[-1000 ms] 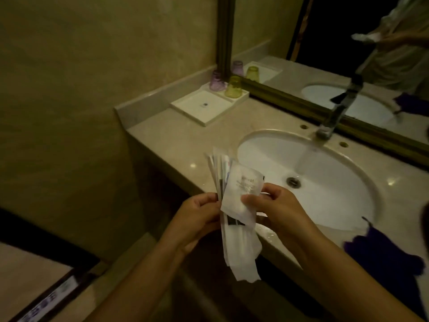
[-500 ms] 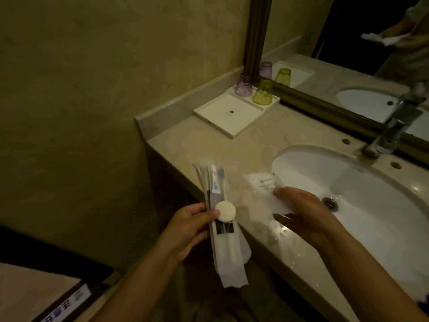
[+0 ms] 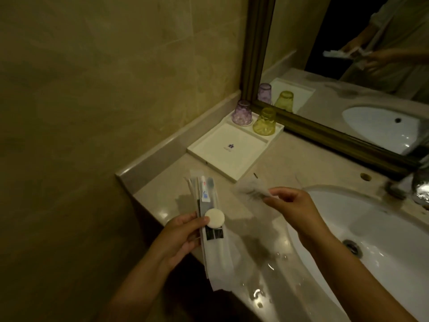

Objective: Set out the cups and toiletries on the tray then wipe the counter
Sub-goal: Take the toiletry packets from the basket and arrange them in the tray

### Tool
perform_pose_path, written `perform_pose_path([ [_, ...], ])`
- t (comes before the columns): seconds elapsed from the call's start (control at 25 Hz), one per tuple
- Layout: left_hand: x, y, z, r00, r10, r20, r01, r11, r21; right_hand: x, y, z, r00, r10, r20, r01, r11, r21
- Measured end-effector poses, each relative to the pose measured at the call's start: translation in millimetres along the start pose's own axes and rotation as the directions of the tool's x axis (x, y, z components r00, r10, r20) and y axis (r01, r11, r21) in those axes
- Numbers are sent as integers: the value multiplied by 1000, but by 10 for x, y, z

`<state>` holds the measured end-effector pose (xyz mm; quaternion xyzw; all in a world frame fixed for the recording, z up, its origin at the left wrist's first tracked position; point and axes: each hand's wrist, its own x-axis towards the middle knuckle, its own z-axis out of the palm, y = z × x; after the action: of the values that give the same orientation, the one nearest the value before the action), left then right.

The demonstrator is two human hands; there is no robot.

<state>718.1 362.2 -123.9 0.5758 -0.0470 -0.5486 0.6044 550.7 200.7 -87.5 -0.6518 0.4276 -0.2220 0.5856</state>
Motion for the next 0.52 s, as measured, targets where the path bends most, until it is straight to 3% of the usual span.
perform_pose_path([
  [0.16, 532, 354, -123, 997, -61, 50, 61, 998, 11, 378, -208, 264, 979, -186, -77, 175, 976, -129],
  [0.28, 820, 611, -131, 981, -117, 153, 111, 993, 45, 585, -301, 473, 965, -245, -98, 237, 968, -87],
  [0.4, 1041, 824, -93, 963, -134, 234, 119, 990, 77, 727, -344, 629, 953, -282, -109, 270, 956, -114],
  [0.52, 1218, 941, -86, 954, -135, 266, 108, 987, 115, 866, -241, 705, 965, -219, -143, 214, 975, -55],
])
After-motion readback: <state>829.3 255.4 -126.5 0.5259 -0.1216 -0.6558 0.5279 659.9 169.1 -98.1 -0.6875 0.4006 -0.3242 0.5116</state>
